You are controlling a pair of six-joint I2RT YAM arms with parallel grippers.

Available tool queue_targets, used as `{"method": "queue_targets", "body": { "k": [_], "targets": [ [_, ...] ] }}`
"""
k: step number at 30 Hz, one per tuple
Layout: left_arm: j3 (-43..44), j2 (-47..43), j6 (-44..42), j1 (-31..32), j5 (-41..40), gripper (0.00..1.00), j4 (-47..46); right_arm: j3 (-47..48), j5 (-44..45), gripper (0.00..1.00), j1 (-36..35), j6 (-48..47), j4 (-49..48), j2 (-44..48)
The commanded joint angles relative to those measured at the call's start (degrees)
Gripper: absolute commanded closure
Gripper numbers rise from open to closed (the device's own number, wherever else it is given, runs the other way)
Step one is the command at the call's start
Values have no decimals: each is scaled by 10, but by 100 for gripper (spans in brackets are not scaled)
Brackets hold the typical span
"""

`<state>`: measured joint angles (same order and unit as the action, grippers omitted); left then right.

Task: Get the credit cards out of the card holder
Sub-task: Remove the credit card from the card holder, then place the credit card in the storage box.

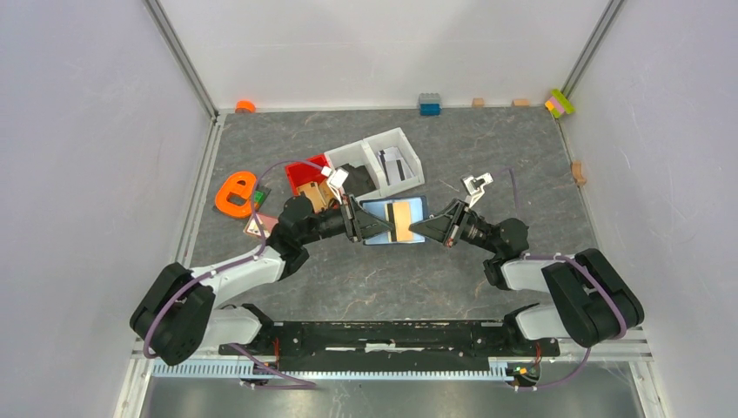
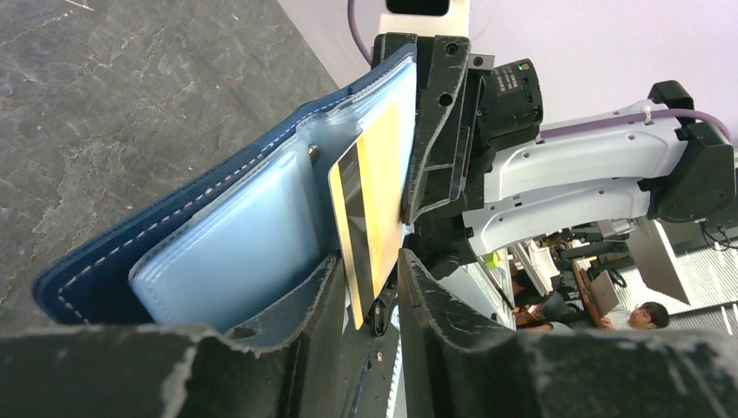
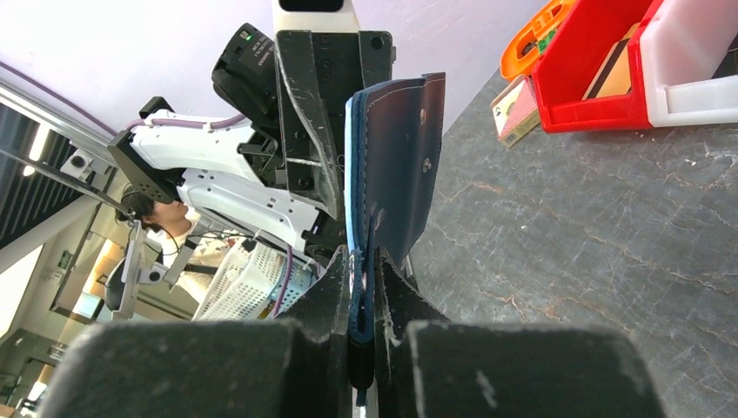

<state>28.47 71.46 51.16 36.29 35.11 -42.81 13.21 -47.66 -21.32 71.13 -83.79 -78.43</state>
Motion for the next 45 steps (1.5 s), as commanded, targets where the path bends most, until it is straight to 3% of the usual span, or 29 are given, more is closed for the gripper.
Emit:
{"method": "queue_targets", "body": {
  "k": [1,3,9,10,26,37,45],
  "targets": [
    [8,-4,20,0,16,61,-43,-3,-5,96,-2,15,-105,-3],
    [9,-1,22,0,19,66,-48,-4,-5,96,-3,21,-115,-6],
    [8,7,34,0,29,96,-74,-2,-6,97,-4,27,-122,-13],
    [8,5,33,-1,29,98,-74,-3,-6,98,-4,28,-123,-13],
    [-35,-111,-8,-62,-101,98,80,-21,35,91,45,-72,57,39],
    [-1,-143,-67,-81,-299,98,285,-2,74,92,60,-189,236,85],
    [50,-108,-87,-100,-411,98,356,20,97,92,66,-257,338,117]
  ]
}}
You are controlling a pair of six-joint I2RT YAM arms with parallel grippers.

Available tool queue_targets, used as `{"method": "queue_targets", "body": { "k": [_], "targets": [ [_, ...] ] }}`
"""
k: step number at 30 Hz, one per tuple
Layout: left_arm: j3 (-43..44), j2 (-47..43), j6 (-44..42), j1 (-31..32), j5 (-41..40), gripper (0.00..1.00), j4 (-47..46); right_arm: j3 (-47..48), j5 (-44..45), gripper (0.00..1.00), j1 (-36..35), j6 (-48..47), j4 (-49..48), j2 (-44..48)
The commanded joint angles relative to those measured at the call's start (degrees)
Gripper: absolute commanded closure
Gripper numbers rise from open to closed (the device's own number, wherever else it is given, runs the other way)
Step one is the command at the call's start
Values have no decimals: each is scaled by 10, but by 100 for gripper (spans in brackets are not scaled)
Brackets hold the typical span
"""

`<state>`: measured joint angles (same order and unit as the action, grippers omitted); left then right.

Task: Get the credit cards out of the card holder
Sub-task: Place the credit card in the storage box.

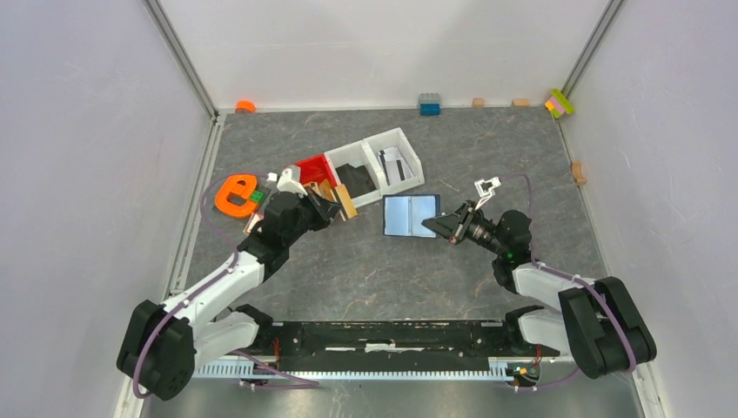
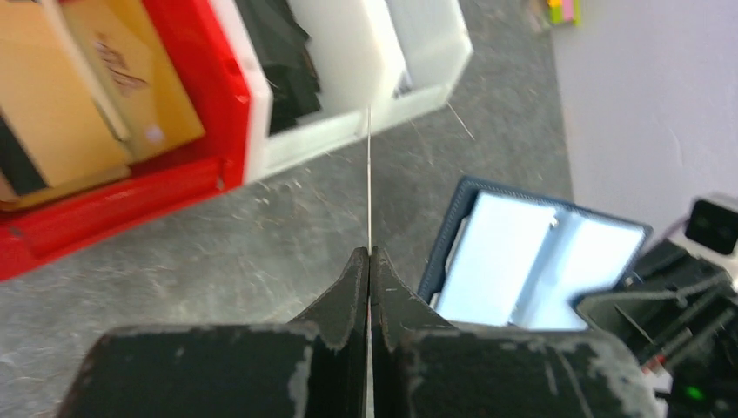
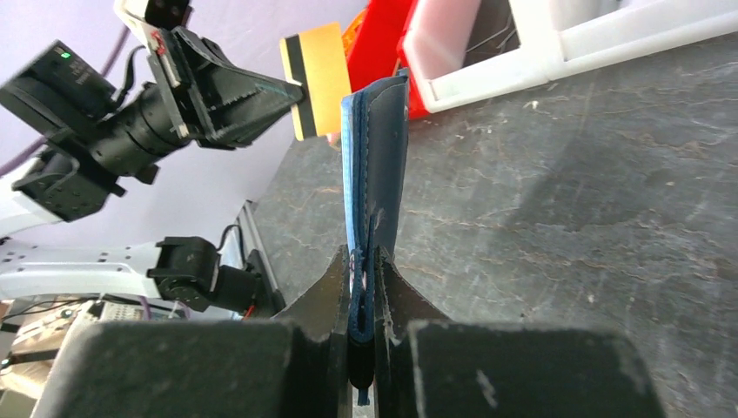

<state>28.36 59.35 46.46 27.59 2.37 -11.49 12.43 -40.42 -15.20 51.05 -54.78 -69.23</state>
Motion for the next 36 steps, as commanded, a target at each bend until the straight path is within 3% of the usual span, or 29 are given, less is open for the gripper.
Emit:
{"method": "queue_targets", "body": {
  "k": [1,4,11,18,25,33,36],
  "targets": [
    [61,18,-44,-16,-99,98,51,31,30,92,6,-65,63,28],
    [91,41,-48,-27,-154,98,88,34,37,93,9,-78,81,33],
    [154,92,-74,-58,-201,98,130,34,32,94,11,-75,78,31],
    [229,165,-85,-66,-217,98,195,35,32,94,12,-75,79,30],
    [279,242,-76,-75,-232,98,202,35,31,94,13,-74,78,29],
    [336,290,-59,-75,-346,98,289,35,30,94,13,-72,77,28],
    [351,304,-78,-75,-329,78,292,35,30,94,12,-72,76,26]
  ]
}}
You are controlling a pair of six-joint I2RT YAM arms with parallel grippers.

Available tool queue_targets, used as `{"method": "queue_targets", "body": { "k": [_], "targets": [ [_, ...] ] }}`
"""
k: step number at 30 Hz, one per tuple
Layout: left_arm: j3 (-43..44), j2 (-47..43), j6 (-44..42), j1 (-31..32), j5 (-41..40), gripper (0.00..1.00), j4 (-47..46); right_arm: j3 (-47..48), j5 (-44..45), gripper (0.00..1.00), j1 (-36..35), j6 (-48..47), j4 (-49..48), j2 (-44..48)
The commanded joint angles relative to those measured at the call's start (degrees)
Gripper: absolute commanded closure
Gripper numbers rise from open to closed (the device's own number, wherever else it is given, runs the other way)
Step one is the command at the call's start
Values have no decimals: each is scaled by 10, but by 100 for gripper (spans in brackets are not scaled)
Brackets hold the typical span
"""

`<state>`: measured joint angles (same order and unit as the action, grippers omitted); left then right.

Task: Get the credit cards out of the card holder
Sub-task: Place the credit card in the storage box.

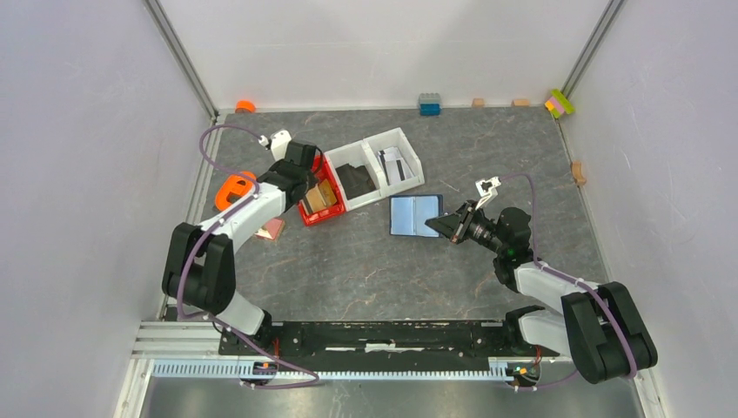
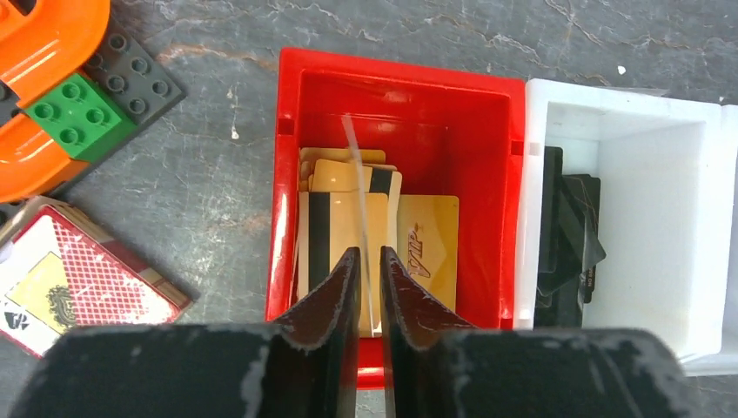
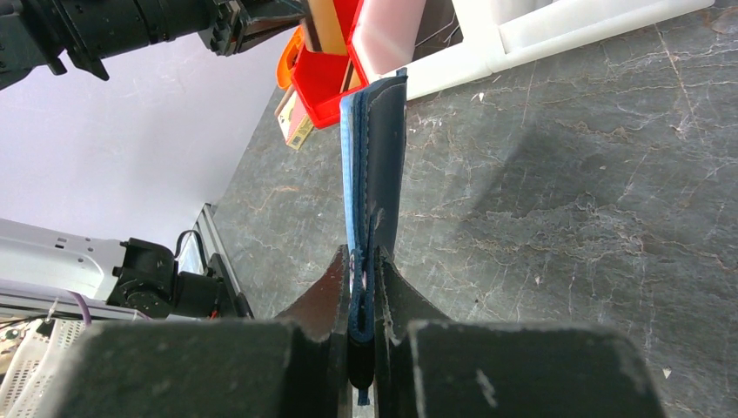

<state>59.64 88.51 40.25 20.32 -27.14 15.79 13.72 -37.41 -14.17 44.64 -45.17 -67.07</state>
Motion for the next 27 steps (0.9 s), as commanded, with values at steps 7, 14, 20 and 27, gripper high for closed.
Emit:
{"method": "queue_targets", "body": {
  "k": [7,14,20,27],
  "targets": [
    [39,-16,-24,5,-34,39,36,22,-3,94,2,-8,-24,1],
    [-2,-79,-50,52,43,37,7,23,-7,94,2,-7,-26,0],
    [-101,-135,-76,115,324,31,-162,23,-24,94,2,5,-41,5],
    [-187,-170,-72,144,486,19,-309,17,-64,93,1,52,-97,37]
  ]
}}
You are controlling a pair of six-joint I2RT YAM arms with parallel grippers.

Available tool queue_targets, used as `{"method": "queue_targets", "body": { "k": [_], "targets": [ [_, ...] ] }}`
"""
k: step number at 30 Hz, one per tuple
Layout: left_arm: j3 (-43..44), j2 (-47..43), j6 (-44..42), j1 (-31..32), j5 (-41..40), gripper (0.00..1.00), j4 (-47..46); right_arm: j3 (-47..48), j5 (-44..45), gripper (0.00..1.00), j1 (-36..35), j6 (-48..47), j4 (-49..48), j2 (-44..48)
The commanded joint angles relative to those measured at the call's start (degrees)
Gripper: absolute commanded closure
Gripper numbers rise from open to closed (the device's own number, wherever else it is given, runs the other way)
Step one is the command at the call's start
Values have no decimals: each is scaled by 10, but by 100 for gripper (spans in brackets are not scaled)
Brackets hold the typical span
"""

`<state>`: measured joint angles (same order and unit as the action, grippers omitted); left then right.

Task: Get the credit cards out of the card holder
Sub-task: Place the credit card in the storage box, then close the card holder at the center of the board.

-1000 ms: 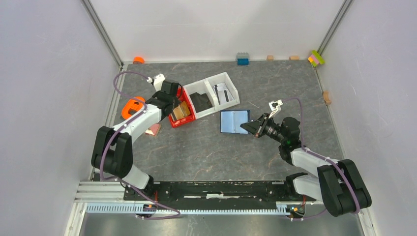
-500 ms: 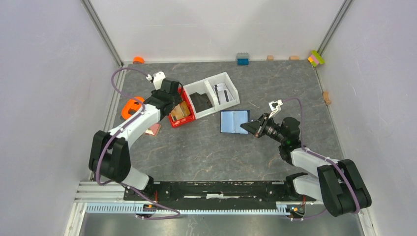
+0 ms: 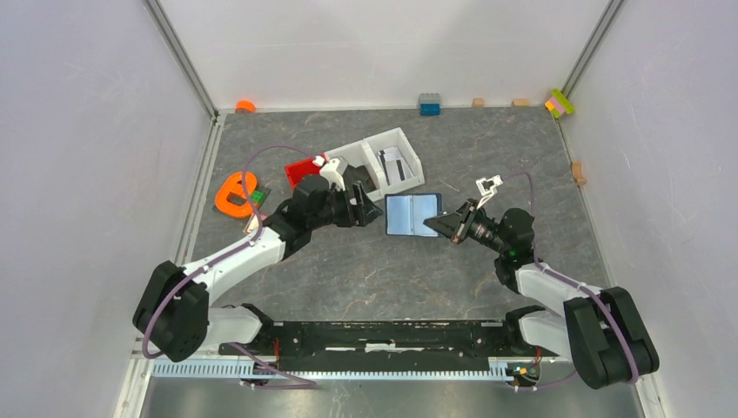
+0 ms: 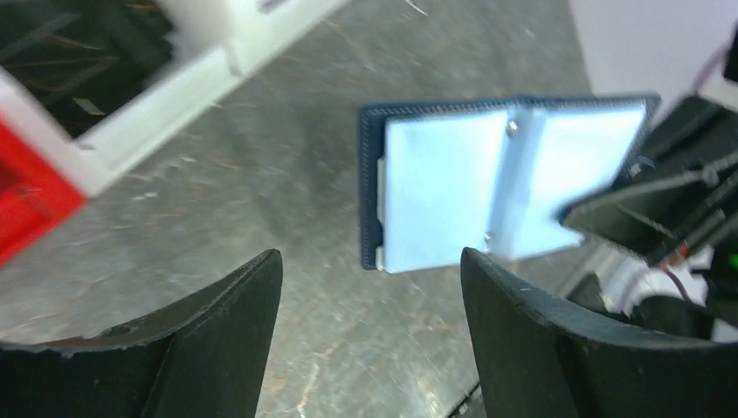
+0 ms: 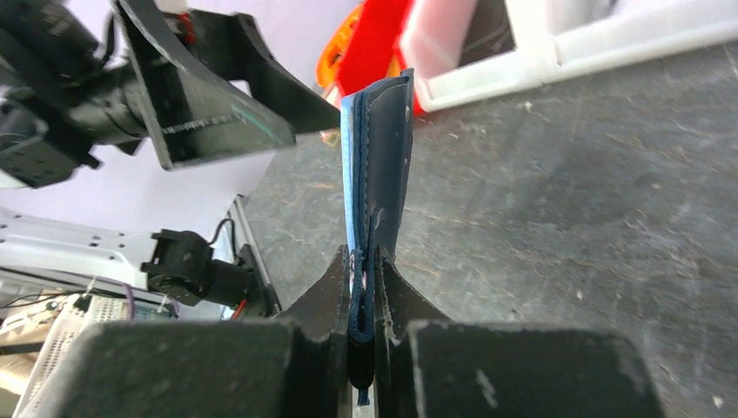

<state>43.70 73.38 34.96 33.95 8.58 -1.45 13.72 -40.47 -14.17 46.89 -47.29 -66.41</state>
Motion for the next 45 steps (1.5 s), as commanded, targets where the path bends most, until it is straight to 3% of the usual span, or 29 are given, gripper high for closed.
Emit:
{"method": "queue_targets", "body": {
  "k": [1,6,12,16,18,21,23,25,29,35,40,43,45],
  "targets": [
    [-28,-16,-11,7,135,19,-143,18,-33,92,2,27,-77,37],
    [-37,12,8,7,170,19,-195,13,-35,91,2,33,-97,38],
    [-53,43,45,7,245,18,-292,-11,-76,92,1,156,-289,-31],
    [-48,51,47,7,234,19,-276,-20,-87,93,1,225,-395,-77],
    [-41,52,41,7,213,19,-244,-19,-90,93,1,231,-404,-85],
    [-45,57,45,7,226,21,-259,-15,-86,93,1,201,-355,-79],
    [-49,66,66,7,255,31,-298,-12,-74,93,0,162,-298,-69],
    [-46,79,82,7,280,49,-322,-7,-56,93,-1,113,-219,-56],
    [-36,96,84,7,287,67,-313,15,-15,92,-10,17,-82,-35],
    [-24,122,83,24,284,98,-305,40,35,92,-50,-51,0,-41],
    [-2,160,81,43,286,98,-296,77,94,91,-108,-117,82,-65],
    [10,179,81,45,287,90,-279,105,122,86,-133,-148,129,-83],
    [22,191,75,45,268,82,-243,137,180,77,-146,-191,223,-84]
  ]
}}
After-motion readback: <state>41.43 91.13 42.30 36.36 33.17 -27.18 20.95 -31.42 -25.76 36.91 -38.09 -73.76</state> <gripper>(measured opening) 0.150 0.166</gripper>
